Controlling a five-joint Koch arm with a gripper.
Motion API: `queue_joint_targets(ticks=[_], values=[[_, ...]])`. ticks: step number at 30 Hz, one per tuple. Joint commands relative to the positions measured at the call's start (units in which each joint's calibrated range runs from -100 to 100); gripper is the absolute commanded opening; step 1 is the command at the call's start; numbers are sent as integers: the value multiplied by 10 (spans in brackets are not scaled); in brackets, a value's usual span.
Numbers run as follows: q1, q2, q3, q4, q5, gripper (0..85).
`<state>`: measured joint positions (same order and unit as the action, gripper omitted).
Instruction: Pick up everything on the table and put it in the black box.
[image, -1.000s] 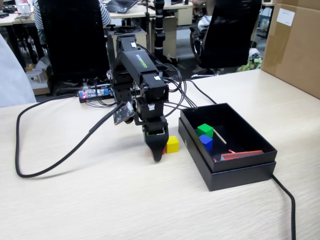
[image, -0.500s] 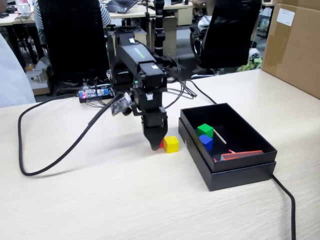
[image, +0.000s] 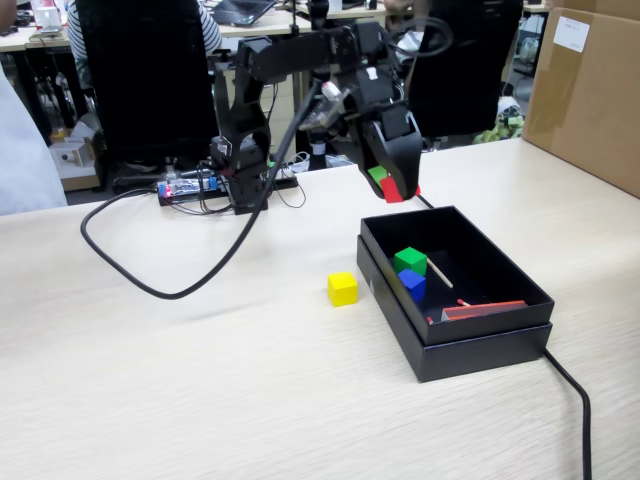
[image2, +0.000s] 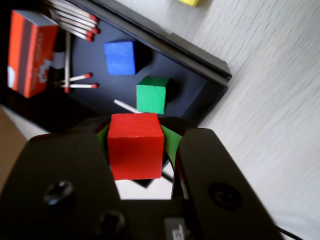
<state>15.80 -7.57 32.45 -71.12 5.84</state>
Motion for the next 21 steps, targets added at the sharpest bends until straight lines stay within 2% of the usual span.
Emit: queue_joint_targets(ticks=[1, 8, 9, 10, 13, 17, 21], values=[[3, 46, 47, 8, 4, 121], [-1, 167, 55, 8, 7, 126], [-2, 172, 47, 6, 9, 184], [-1, 173, 35, 6, 9, 282], [-2, 162, 24, 5, 10, 368], [-2, 92, -1, 5, 11, 419], [-7, -43, -39, 5, 10, 419]])
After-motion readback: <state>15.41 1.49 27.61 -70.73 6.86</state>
